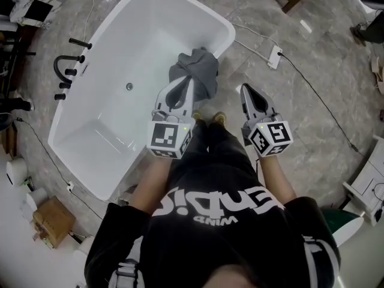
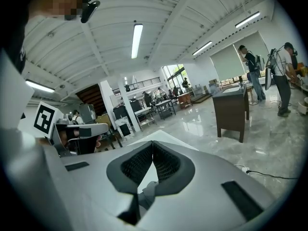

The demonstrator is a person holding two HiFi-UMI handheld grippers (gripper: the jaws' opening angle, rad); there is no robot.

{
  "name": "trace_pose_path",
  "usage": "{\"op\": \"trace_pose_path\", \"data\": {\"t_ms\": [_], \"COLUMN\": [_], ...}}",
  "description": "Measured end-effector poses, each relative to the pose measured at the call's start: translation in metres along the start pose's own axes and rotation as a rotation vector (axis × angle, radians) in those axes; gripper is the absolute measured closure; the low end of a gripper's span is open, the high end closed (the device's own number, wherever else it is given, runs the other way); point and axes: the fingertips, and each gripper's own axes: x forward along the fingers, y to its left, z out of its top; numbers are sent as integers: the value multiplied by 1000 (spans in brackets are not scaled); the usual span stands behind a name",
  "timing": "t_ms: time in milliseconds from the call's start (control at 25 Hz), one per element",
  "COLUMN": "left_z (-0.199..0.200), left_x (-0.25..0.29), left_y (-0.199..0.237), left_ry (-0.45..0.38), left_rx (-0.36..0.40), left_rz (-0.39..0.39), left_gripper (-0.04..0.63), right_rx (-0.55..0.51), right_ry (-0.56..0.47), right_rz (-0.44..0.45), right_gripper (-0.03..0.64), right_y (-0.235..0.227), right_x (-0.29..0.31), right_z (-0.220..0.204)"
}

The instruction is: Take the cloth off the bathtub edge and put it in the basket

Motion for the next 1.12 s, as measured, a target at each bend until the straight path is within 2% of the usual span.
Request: {"op": "trace_pose_path", "data": {"t_ms": [280,400,480,640,680,760,960,1120], "left_z": [-60,-84,-96,-105,-105,-106,-116,-130], "left_x": [45,62,71,80,81,85,97,104], "left_y": [20,25,29,28,26,23,19,17], "left_ry": [55,68,75,81,82,86,113,169], "left_rx": [-19,-60,-84,-84,-83,-85,-79,-54], "left_rz": [-41,-71,-82,-98,-107,-123,-146,-160], "left_gripper": [583,583,583,580,553,445,247,230], "right_rx": [6,51,54,50,54,62,64,78], "right_ry": [45,63,68,68,71,80,94,102], "right_rz": [-42,-60,-69,-82,-86,-91,-95,-106], "right_gripper": [603,603,603,603,603,603,603,603], "right_y": [-22,-36,-42,-47,-48,-50,-53,-58], "right_x": [35,48,55,58,57,56,59,60], "right_z": [-46,-66,-73,-75,-76,-78,-83,-87]}}
